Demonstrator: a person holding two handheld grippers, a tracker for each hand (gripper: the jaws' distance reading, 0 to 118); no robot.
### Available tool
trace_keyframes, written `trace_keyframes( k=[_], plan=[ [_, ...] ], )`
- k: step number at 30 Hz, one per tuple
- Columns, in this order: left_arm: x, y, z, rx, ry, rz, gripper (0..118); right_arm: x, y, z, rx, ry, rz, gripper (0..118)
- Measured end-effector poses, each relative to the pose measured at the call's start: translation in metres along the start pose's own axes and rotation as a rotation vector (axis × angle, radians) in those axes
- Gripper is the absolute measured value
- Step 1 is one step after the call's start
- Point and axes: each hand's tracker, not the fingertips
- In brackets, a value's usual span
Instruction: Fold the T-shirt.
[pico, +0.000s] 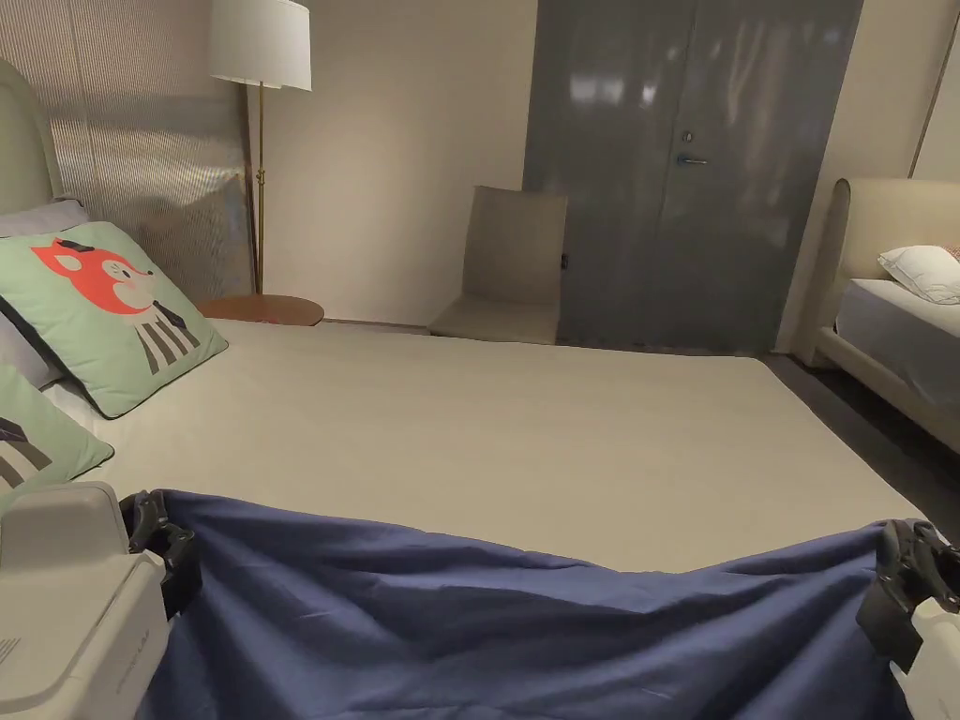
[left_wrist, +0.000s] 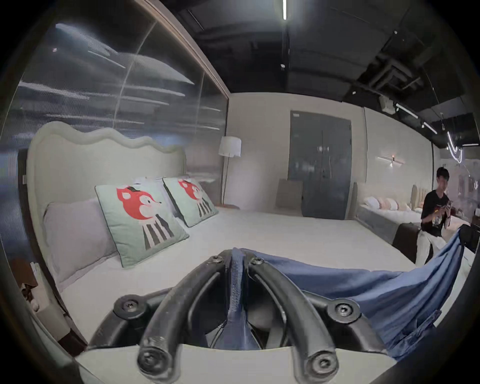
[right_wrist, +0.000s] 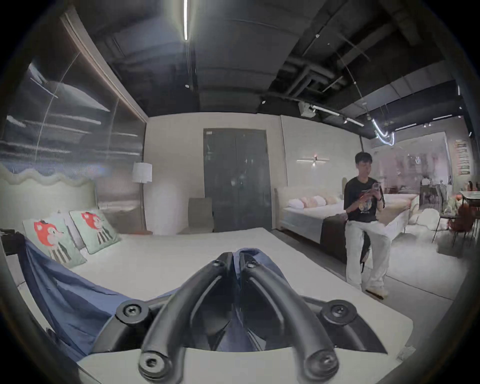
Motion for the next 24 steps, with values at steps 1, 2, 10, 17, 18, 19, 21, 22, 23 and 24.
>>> trace_keyframes(
  k=[1, 2, 10, 17, 18, 19, 21, 22, 23, 24],
  plan=[
    [-0.001, 0.001, 0.003, 0.004, -0.001, 0.007, 3, 0.0, 0.002, 0.004, 0.013, -0.001, -0.001, 6],
    [-0.002, 0.001, 0.006, 0.007, -0.001, 0.013, 3, 0.002, 0.004, 0.008, 0.021, 0.001, -0.002, 6],
    [-0.003, 0.035, -0.003, 0.049, -0.024, 0.017, 3, 0.003, 0.037, 0.007, 0.077, 0.01, 0.008, 6],
    [0.006, 0.086, -0.042, 0.079, -0.045, 0.014, 3, -0.004, 0.088, -0.029, 0.13, 0.016, 0.003, 6],
    [0.007, 0.093, -0.049, 0.082, -0.048, 0.009, 3, -0.004, 0.096, -0.035, 0.133, 0.016, 0.003, 6],
    [0.01, 0.099, -0.055, 0.088, -0.05, 0.005, 3, -0.006, 0.103, -0.043, 0.137, 0.019, 0.002, 6],
    [0.012, 0.111, -0.072, 0.091, -0.057, 0.005, 3, -0.011, 0.115, -0.061, 0.145, 0.022, 0.012, 6],
    [0.013, 0.119, -0.081, 0.089, -0.06, 0.01, 3, -0.013, 0.122, -0.071, 0.148, 0.018, 0.022, 6],
    [0.016, 0.127, -0.09, 0.082, -0.06, 0.015, 3, -0.015, 0.13, -0.082, 0.151, 0.02, 0.02, 6],
    [0.017, 0.134, -0.099, 0.08, -0.06, 0.019, 3, -0.017, 0.138, -0.092, 0.153, 0.025, 0.017, 6]
  ],
)
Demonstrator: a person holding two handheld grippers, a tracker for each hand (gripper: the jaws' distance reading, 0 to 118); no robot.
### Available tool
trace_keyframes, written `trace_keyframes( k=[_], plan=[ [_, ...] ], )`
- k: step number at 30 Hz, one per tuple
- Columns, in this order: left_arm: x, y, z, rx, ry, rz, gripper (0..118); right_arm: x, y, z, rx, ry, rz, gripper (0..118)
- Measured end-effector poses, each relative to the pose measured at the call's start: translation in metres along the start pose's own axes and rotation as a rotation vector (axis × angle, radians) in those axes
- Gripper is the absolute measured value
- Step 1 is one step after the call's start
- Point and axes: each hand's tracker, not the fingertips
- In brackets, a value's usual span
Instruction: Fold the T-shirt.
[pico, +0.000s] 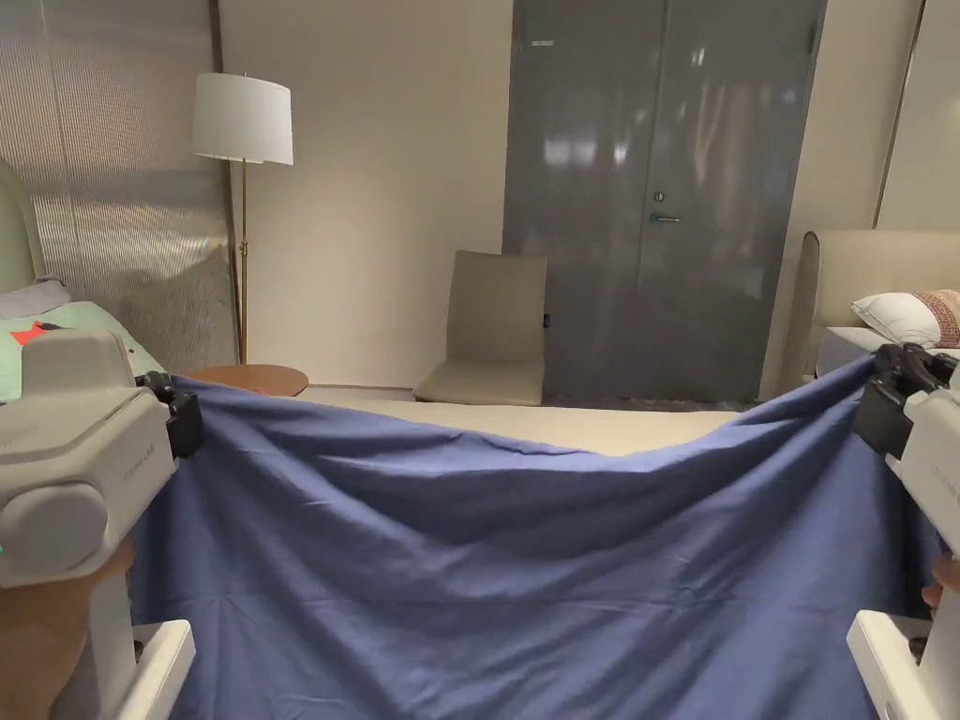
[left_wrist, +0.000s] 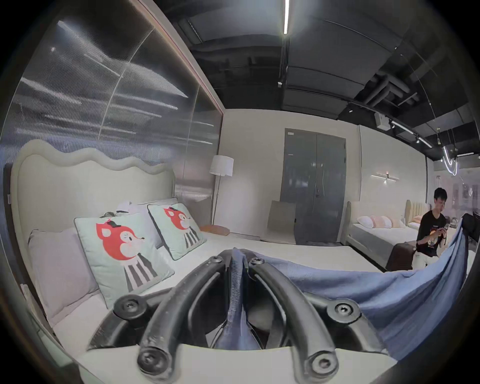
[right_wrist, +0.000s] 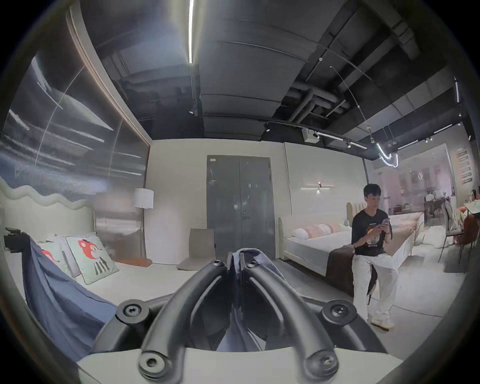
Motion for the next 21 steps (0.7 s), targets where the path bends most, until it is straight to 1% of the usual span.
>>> trace_keyframes(
  k=[2, 6, 12, 15, 19, 21],
  plan=[
    [0.002, 0.014, -0.023, -0.001, 0.004, 0.005, 3, -0.005, 0.012, -0.026, 0.006, 0.005, -0.002, 6],
    [0.006, 0.043, -0.068, -0.002, 0.009, 0.013, 3, -0.018, 0.033, -0.079, 0.023, 0.003, 0.022, 6],
    [0.016, 0.081, -0.137, 0.028, 0.028, -0.007, 3, -0.036, 0.058, -0.16, 0.04, 0.013, 0.01, 6],
    [0.019, 0.098, -0.173, 0.034, 0.035, 0.003, 3, -0.047, 0.067, -0.195, 0.057, 0.0, 0.031, 6],
    [0.029, 0.11, -0.214, 0.055, 0.062, -0.056, 3, -0.058, 0.071, -0.235, 0.081, 0.002, 0.056, 6],
    [0.033, 0.113, -0.232, 0.055, 0.066, -0.058, 3, -0.063, 0.072, -0.255, 0.08, -0.007, 0.075, 6]
  ],
)
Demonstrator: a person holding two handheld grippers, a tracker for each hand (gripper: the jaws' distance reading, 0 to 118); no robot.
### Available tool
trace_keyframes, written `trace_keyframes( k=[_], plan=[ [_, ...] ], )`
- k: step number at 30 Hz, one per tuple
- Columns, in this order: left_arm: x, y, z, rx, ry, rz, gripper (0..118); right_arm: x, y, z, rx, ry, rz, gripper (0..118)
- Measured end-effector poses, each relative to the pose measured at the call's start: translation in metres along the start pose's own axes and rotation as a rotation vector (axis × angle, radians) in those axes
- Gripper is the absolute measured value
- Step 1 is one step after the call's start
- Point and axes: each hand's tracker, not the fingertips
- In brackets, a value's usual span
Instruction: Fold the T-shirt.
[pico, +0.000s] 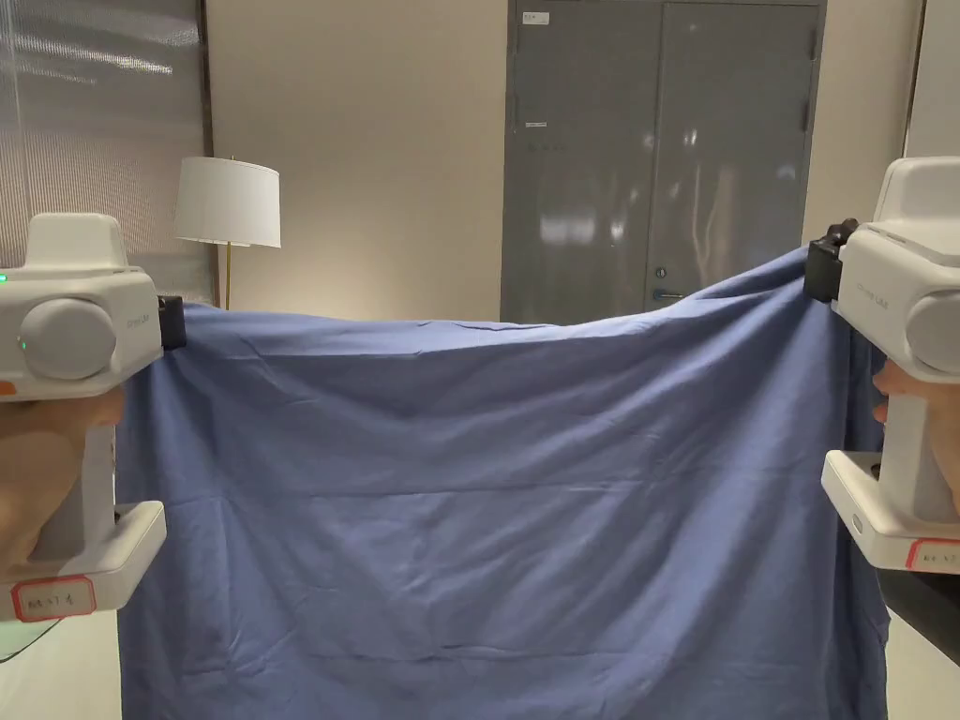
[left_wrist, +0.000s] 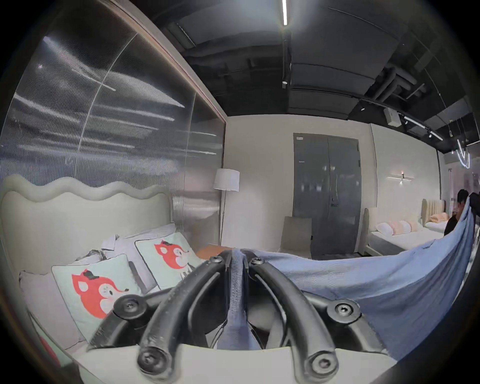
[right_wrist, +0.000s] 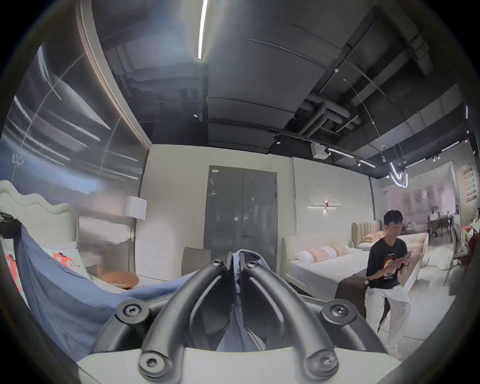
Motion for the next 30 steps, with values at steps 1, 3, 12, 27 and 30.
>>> trace_keyframes(
  k=[1, 3, 12, 27, 30],
  plan=[
    [0.001, 0.001, -0.009, 0.001, 0.0, 0.014, 3, -0.003, -0.001, -0.007, 0.007, -0.008, 0.009, 6],
    [0.006, 0.004, -0.023, -0.005, 0.006, 0.043, 3, -0.005, 0.0, -0.021, 0.013, -0.015, 0.001, 6],
    [0.022, -0.005, -0.054, 0.014, 0.006, 0.041, 3, -0.005, -0.017, -0.05, 0.011, -0.041, 0.004, 6],
    [0.007, -0.04, -0.007, -0.014, 0.0, 0.008, 3, 0.017, -0.053, 0.0, -0.104, -0.001, -0.022, 6],
    [-0.001, -0.049, 0.015, -0.05, -0.013, 0.007, 3, 0.025, -0.058, 0.028, -0.125, 0.004, -0.038, 6]
  ],
)
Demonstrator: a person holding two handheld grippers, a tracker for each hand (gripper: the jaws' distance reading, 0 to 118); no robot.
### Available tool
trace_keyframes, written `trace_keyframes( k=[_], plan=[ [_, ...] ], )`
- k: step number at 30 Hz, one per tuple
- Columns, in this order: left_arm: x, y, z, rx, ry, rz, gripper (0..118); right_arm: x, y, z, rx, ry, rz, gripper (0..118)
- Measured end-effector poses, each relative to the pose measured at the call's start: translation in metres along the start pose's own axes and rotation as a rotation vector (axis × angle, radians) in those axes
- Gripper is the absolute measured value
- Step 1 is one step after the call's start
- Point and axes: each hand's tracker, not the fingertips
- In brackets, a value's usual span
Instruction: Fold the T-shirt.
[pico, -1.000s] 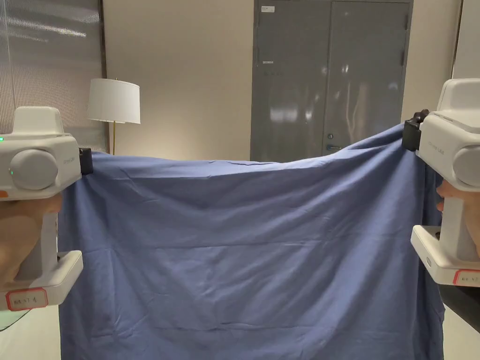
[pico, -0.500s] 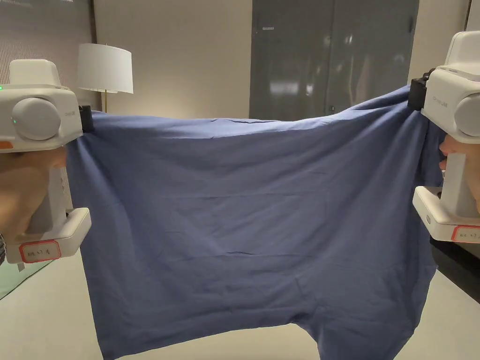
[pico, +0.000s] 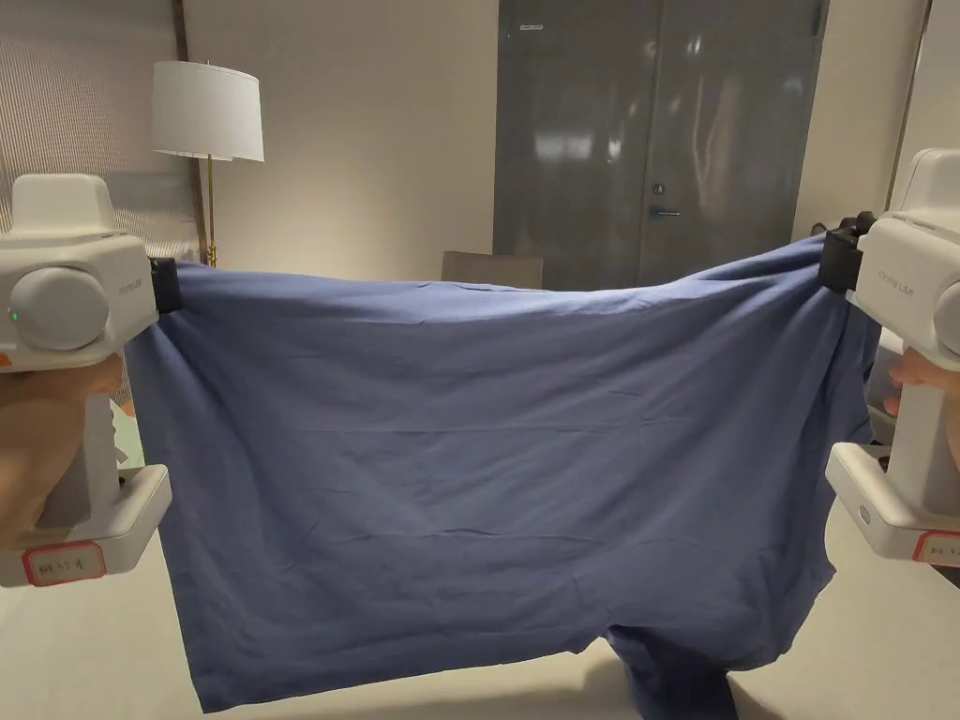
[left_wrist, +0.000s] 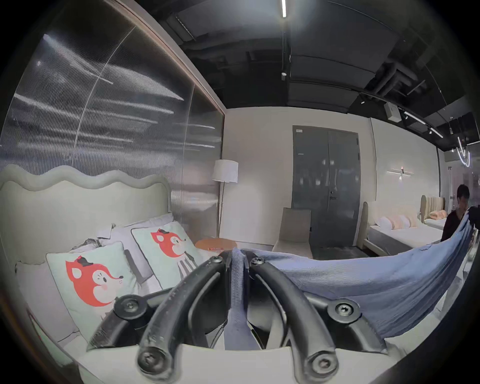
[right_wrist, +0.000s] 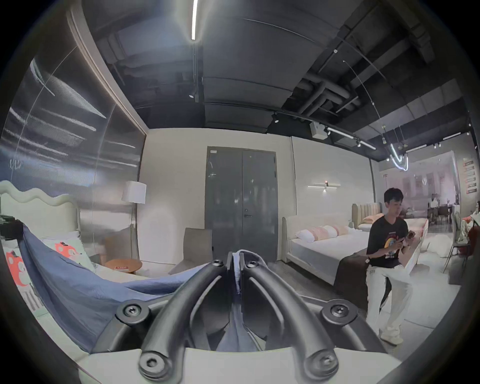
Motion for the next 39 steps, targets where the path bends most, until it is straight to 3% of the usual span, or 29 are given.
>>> trace_keyframes(
  k=[22, 24, 30, 39],
  plan=[
    [-0.07, -0.159, 0.226, -0.27, -0.023, 0.006, 3, 0.052, -0.123, 0.253, -0.232, 0.102, 0.047, 6],
    [-0.078, -0.177, 0.248, -0.315, -0.019, 0.016, 3, 0.056, -0.141, 0.278, -0.286, 0.123, 0.085, 6],
    [-0.101, -0.237, 0.306, -0.446, -0.03, 0.005, 3, 0.073, -0.192, 0.344, -0.427, 0.11, 0.032, 6],
    [-0.12, -0.32, 0.344, -0.669, -0.035, -0.018, 3, 0.088, -0.268, 0.394, -0.716, 0.105, 0.041, 6]
  ],
)
